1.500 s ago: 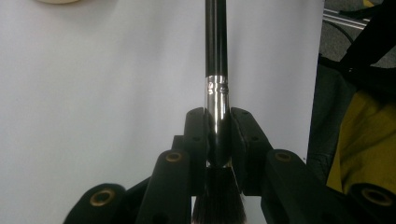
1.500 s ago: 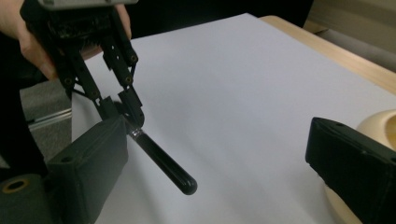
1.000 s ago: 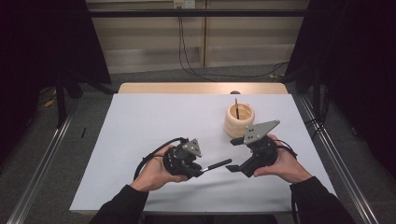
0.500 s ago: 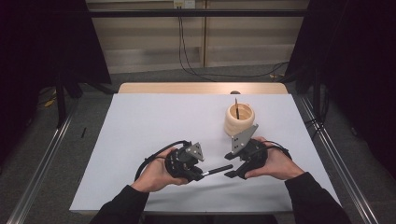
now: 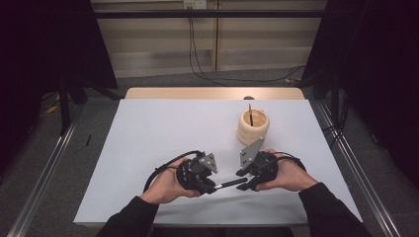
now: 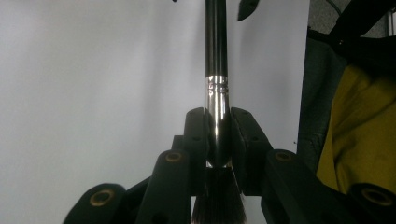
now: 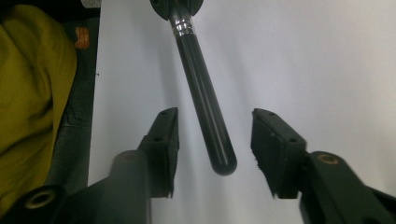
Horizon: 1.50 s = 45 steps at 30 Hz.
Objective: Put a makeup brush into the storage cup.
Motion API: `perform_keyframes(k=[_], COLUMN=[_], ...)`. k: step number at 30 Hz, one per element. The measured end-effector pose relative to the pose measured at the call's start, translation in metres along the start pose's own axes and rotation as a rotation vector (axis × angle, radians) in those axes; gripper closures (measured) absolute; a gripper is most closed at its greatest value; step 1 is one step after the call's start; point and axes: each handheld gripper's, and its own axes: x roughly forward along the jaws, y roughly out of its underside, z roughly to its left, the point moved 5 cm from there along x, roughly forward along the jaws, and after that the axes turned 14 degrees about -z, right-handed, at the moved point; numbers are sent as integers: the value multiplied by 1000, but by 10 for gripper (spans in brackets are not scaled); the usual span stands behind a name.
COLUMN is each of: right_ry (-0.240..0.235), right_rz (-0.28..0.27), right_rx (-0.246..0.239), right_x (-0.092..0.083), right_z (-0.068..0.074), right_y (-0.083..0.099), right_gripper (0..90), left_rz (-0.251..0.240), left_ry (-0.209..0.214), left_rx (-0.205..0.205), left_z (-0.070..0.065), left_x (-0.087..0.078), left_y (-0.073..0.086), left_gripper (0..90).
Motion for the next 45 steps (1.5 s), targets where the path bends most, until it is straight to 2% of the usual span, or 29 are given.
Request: perform_keyframes(k=[2,5,9,10,13,14,18,19,21,24,27,34,36,41,42,43,45], right_ry=[-28,-36,-62,-73,-85,-93,-110,-118,-133,-147,-151,-145,-128,-123,-110,-116,-99], right_rz=[4,17,22,22,12,17,15,17,16,17,20,-6,-9,-7,-9,-13,-19], right_rx=[-7,-14,-24,-31,-17,-22,-15,-19,-15,-28,-21,-3,-2,17,20,22,26], right_x=[2,5,8,9,12,12,12,12,13,14,13,9,8,7,6,6,4], right_z=[2,5,6,7,7,7,8,8,9,9,10,8,7,7,6,6,6], right_y=[0,0,1,2,5,6,9,9,9,11,11,11,11,13,13,13,12], right_gripper=[597,638,665,677,729,756,773,776,780,790,796,798,798,798,798,798,798], left_rz=[-10,-3,0,-12,11,1,9,-1,-2,-5,-9,-59,-86,-124,-129,-127,-140], left_ry=[-5,-3,-2,-2,20,11,22,21,13,24,25,2,-11,-51,-45,-47,-61], left_rx=[-11,-12,2,-17,2,-5,9,0,8,-5,4,-22,-43,-45,-52,-46,-48], left_z=[-1,-1,-1,-3,-3,-4,-4,-5,-6,-5,-4,1,3,6,7,8,8], left_x=[2,3,3,4,5,7,7,7,7,6,6,3,3,0,-1,-2,-2], left_y=[0,0,0,0,2,2,2,1,1,1,1,1,1,-1,-1,-1,-1], left_gripper=[777,777,777,777,777,777,776,776,775,772,767,748,697,549,513,476,341])
